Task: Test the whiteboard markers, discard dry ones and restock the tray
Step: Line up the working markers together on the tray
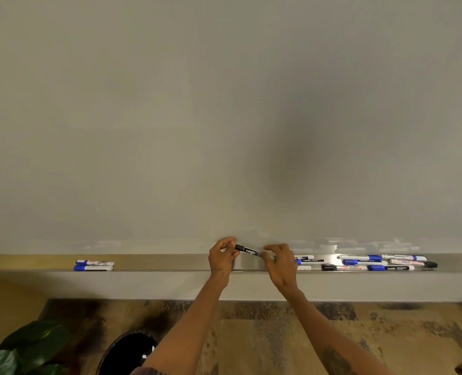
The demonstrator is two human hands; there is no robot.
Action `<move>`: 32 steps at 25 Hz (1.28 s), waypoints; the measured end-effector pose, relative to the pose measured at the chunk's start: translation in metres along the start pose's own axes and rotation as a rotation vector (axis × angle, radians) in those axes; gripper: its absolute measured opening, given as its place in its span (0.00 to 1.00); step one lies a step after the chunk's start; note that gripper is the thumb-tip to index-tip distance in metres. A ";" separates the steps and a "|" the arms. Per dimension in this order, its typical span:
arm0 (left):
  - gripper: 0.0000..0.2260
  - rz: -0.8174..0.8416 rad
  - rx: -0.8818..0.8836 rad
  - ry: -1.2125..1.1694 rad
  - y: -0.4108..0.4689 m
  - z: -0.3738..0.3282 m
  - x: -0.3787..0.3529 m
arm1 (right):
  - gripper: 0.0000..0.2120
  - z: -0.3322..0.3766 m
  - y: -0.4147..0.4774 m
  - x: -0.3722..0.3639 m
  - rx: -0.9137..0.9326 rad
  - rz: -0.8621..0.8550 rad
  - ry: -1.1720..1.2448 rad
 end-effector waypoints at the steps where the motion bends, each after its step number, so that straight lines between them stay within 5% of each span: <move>1: 0.07 0.013 -0.013 -0.014 -0.004 -0.006 0.001 | 0.12 0.009 -0.002 -0.005 0.059 0.022 -0.166; 4: 0.08 0.057 -0.032 -0.025 -0.012 -0.019 0.003 | 0.15 0.038 -0.009 -0.020 0.220 0.059 -0.351; 9: 0.09 0.163 -0.061 -0.054 -0.021 -0.043 0.018 | 0.10 0.078 -0.018 -0.025 0.199 0.179 0.020; 14: 0.12 0.282 -0.179 -0.121 -0.031 -0.065 0.035 | 0.17 0.111 -0.026 -0.034 0.251 0.188 0.060; 23: 0.11 0.279 -0.391 -0.223 -0.046 -0.127 0.061 | 0.21 0.175 -0.029 -0.031 0.437 -0.054 -0.163; 26: 0.10 0.258 -0.468 -0.319 -0.054 -0.171 0.072 | 0.27 0.200 -0.034 -0.028 0.500 -0.174 -0.076; 32: 0.09 0.166 -0.821 -0.370 -0.089 -0.288 0.104 | 0.11 0.305 -0.046 -0.004 0.802 -0.243 0.477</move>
Point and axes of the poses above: each hand's wrist, its own y-axis towards the middle knuckle, its own x-axis out of the back of the hand, z = x × y, the point moved 2 cm from there along y, towards the middle knuckle, and after that the axes turned 14 degrees about y, right-handed, at the moved point
